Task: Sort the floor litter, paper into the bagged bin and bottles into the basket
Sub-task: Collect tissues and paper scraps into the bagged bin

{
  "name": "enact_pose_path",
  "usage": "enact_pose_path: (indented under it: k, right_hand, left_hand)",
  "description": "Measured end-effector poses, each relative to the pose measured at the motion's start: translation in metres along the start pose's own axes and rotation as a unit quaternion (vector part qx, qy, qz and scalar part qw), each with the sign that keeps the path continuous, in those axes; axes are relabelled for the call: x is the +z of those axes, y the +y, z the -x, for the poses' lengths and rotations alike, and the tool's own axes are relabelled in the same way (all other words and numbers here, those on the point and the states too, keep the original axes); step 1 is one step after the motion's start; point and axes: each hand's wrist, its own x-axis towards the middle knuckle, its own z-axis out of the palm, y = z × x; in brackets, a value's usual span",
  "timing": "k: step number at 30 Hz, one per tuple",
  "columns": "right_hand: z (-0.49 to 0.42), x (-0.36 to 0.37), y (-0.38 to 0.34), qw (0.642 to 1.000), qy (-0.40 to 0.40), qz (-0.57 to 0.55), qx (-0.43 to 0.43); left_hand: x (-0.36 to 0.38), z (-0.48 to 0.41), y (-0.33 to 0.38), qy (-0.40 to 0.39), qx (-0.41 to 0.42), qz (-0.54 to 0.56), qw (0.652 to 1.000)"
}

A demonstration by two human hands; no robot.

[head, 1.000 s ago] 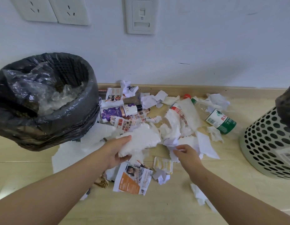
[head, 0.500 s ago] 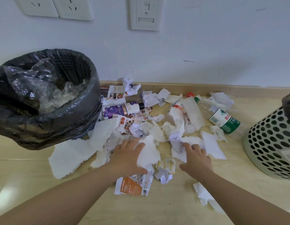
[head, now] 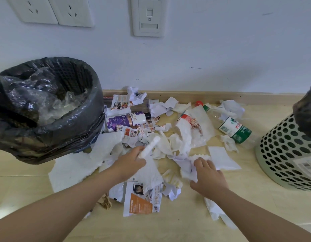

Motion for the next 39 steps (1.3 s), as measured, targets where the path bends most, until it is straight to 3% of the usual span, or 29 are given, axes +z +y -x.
enact_pose_path:
  k: [6,13,17,23,28,31,34,36,39]
  right_hand:
    - [-0.001,-0.019,-0.002,0.994,0.099,0.039,-0.033]
    - [-0.001,-0.010,0.004,0.991,-0.078,0.102,0.033]
    - [0.004,-0.001,0.007,0.988,-0.110,0.073,0.076]
    - [0.001,-0.009,0.003,0.999,-0.005,0.018,0.030]
    - [-0.006,-0.044,0.004,0.979,0.186,-0.059,0.065]
    - [-0.009,-0.067,0.001,0.932,0.210,-0.268,0.126]
    - [-0.013,-0.087,-0.010,0.805,0.238,-0.524,0.147]
    - [-0.014,-0.100,-0.022,0.735,0.219,-0.627,0.137]
    - [-0.010,-0.112,-0.045,0.687,0.141,-0.706,0.096]
  left_hand:
    - [-0.013,-0.002,0.006,0.130,-0.030,0.067,0.989]
    - [-0.018,0.002,0.008,0.118,-0.068,0.122,0.983]
    - [-0.017,0.000,0.008,0.112,-0.076,0.147,0.980]
    - [-0.016,-0.003,0.009,0.103,-0.075,0.181,0.975]
    - [-0.021,-0.001,0.015,0.102,-0.079,0.262,0.956]
    - [-0.027,0.001,0.022,0.106,-0.083,0.341,0.931]
    - [-0.032,0.006,0.034,0.076,-0.072,0.441,0.891]
    - [-0.034,0.008,0.044,0.051,-0.064,0.483,0.872]
    - [-0.031,0.008,0.056,0.050,-0.058,0.497,0.864]
